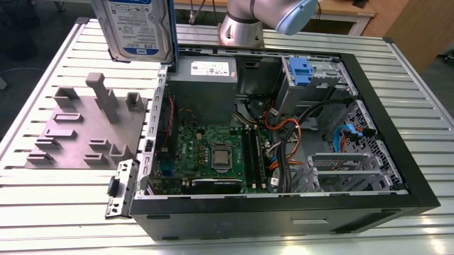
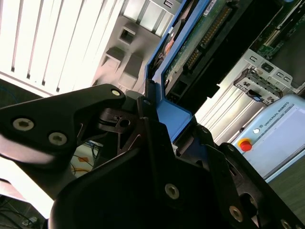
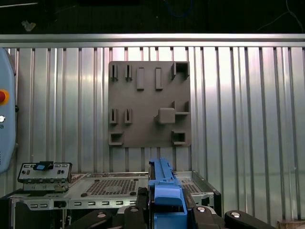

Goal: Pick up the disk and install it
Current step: 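Pick up the disk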

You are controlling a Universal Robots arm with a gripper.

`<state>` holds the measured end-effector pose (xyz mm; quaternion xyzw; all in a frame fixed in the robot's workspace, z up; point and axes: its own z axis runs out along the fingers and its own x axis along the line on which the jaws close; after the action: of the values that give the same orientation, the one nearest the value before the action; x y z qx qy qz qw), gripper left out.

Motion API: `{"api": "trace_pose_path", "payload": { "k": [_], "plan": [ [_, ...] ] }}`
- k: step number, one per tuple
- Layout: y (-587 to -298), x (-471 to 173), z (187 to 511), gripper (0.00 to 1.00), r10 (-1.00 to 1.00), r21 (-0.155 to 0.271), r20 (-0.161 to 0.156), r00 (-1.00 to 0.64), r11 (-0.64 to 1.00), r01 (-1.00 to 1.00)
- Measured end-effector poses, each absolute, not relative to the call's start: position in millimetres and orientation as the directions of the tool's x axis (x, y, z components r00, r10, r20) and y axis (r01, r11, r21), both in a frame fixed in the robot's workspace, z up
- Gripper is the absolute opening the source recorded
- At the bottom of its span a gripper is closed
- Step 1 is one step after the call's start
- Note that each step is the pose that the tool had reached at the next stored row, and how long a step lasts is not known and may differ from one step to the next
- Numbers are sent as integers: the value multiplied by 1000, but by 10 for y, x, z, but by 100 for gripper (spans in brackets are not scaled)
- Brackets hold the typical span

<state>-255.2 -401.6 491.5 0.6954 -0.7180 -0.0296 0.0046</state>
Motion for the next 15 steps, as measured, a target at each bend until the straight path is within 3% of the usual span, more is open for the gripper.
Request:
{"api": "trace_pose_path", "payload": {
  "k": [15],
  "plan": [
    [-4024, -2456, 4914, 36, -999, 49, -35, -33, 31, -998]
  ]
}}
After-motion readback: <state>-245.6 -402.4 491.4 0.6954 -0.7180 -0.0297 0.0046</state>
